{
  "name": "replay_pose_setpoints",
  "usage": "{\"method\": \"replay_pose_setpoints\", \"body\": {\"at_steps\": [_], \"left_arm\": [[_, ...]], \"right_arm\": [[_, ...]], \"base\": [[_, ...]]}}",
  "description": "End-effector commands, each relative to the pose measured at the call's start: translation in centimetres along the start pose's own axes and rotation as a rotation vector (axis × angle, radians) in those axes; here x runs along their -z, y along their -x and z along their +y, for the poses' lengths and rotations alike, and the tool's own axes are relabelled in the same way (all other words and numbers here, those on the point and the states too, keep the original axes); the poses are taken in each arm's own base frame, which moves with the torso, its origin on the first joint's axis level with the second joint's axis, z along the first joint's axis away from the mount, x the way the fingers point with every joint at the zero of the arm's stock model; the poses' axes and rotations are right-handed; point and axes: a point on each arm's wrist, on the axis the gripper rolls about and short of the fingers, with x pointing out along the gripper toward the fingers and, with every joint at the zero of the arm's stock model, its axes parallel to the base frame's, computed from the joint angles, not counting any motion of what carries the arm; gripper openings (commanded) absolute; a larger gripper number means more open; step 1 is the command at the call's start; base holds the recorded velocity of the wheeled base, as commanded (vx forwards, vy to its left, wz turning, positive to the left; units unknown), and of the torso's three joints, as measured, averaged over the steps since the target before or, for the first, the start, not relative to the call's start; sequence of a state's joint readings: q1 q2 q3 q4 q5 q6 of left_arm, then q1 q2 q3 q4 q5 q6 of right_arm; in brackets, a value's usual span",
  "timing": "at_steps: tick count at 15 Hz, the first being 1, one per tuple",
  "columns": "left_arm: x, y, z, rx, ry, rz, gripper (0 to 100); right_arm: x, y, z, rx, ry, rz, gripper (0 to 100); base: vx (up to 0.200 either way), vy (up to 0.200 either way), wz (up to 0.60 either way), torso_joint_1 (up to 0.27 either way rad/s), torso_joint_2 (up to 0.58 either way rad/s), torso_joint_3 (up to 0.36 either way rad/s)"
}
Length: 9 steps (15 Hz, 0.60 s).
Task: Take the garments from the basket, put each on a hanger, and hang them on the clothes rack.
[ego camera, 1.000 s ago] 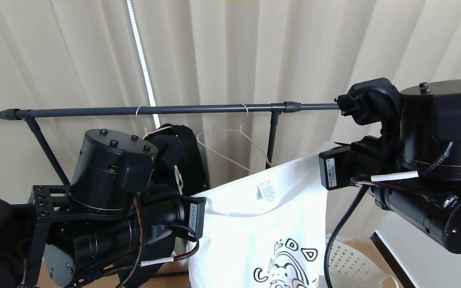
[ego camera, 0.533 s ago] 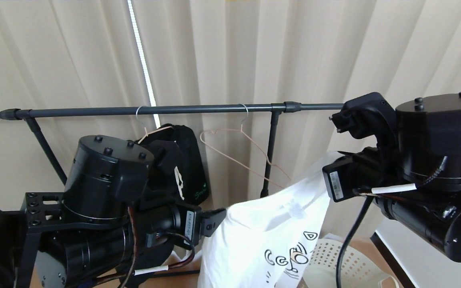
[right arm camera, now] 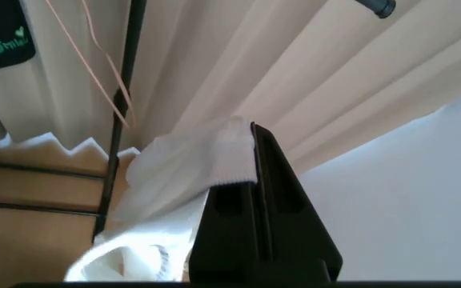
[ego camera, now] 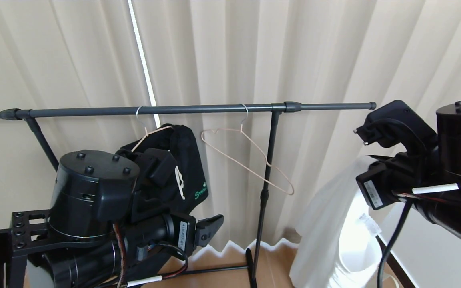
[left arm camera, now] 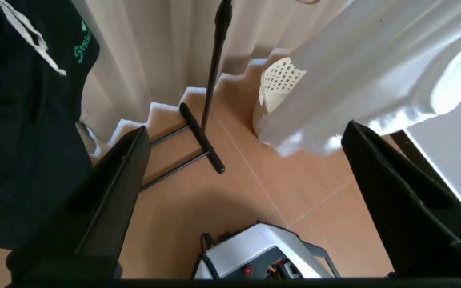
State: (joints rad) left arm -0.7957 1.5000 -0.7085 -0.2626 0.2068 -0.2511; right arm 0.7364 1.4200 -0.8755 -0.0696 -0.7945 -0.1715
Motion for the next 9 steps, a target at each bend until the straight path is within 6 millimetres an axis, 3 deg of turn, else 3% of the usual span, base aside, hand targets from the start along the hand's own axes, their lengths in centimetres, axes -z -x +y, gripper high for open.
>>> {"method": "replay_pose_setpoints", "body": {"at_steps": [1, 2, 9], "left_arm": [[0.19, -0.05, -0.01, -0.002, -0.003, 0.006, 100], [0.23, -0.06, 0.0, -0.002, -0.004, 0.007, 100], [0.2, -0.23, 0.0, -0.006, 0.004, 0.005, 100]], "right_arm": [[0.82, 1.52, -2.27, 0.019, 0.039, 0.014, 0], [0.83, 1.47, -2.4, 0.024, 0.037, 0.016, 0], [0.88, 1.19, -2.38, 0.031, 0.039, 0.025, 0]], "base": [[0.0, 0.0, 0.0, 0.0, 0.0, 0.0], [0.0, 0.0, 0.0, 0.0, 0.0, 0.0], [0.2, -0.2, 0.0, 0.001, 0.0, 0.004]]}}
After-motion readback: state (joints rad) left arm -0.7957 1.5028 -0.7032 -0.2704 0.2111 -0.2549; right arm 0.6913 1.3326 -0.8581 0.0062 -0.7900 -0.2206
